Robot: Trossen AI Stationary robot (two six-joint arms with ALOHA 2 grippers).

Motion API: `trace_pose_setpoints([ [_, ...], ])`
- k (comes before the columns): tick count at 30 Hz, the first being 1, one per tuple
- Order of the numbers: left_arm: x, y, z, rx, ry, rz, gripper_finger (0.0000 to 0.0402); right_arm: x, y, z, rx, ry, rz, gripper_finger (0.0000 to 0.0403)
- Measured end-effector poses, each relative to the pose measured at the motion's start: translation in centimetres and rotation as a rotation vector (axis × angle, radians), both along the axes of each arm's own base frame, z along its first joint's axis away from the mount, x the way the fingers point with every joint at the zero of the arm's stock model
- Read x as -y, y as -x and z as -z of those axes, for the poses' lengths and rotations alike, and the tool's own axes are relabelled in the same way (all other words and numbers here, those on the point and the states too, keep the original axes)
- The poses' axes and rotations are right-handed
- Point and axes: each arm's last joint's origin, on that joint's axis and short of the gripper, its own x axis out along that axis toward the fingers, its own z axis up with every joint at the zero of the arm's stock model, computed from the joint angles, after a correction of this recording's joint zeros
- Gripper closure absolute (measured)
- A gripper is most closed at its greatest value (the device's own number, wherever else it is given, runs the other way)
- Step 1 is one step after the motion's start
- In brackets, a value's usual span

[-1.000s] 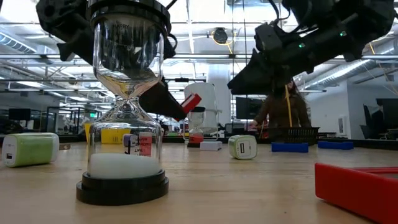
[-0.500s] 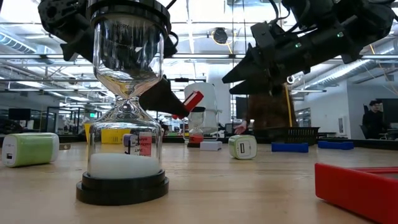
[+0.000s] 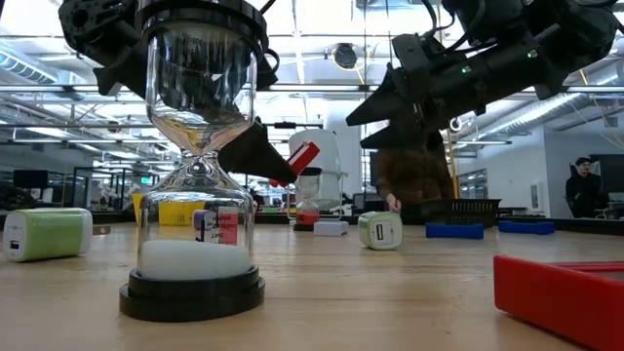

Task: Pick & Place Office items
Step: Put the red timer into the black bin

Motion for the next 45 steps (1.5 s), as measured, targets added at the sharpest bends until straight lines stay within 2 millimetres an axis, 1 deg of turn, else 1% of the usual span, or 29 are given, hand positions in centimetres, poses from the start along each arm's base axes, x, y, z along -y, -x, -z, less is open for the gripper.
trace_pose_setpoints([
  [5,0.0,0.0,0.0,0.000,0.000,0.000,0.0236,0.0,0.0,-0.1,0.010,-0.001,0.000,0.0124],
  [10,0.0,0.0,0.0,0.000,0.000,0.000,0.0236,0.2,-0.1,-0.1,0.011,-0.008,0.011,0.0124],
  [16,0.0,0.0,0.0,0.002,0.003,-0.002,0.0236,0.5,-0.3,0.8,0.000,-0.043,0.030,0.0124],
  [21,0.0,0.0,0.0,-0.001,0.002,-0.002,0.0236,0.4,-0.9,0.4,0.005,-0.040,0.021,0.0124],
  [24,0.0,0.0,0.0,-0.002,0.002,-0.002,0.0236,0.3,-1.6,-0.5,0.030,-0.039,-0.005,0.0124],
  [26,0.0,0.0,0.0,-0.002,0.002,-0.002,0.0236,0.3,-1.8,-0.6,0.008,-0.037,-0.003,0.0124],
  [30,0.0,0.0,0.0,-0.003,0.002,-0.001,0.0236,0.2,-2.5,-0.3,-0.015,-0.035,-0.004,0.0124],
  [32,0.0,0.0,0.0,-0.002,0.002,-0.002,0.0236,0.1,-3.2,-0.2,-0.006,-0.048,-0.002,0.0124],
  [35,0.0,0.0,0.0,-0.001,0.003,-0.002,0.0236,0.0,-4.0,0.9,-0.047,-0.069,-0.019,0.0124],
  [40,0.0,0.0,0.0,-0.002,0.006,0.003,0.0236,0.6,-6.0,1.3,-0.044,-0.066,0.004,0.0124],
  [45,0.0,0.0,0.0,-0.002,0.007,0.003,0.0236,1.1,-7.2,1.3,-0.045,-0.055,0.005,0.0126],
])
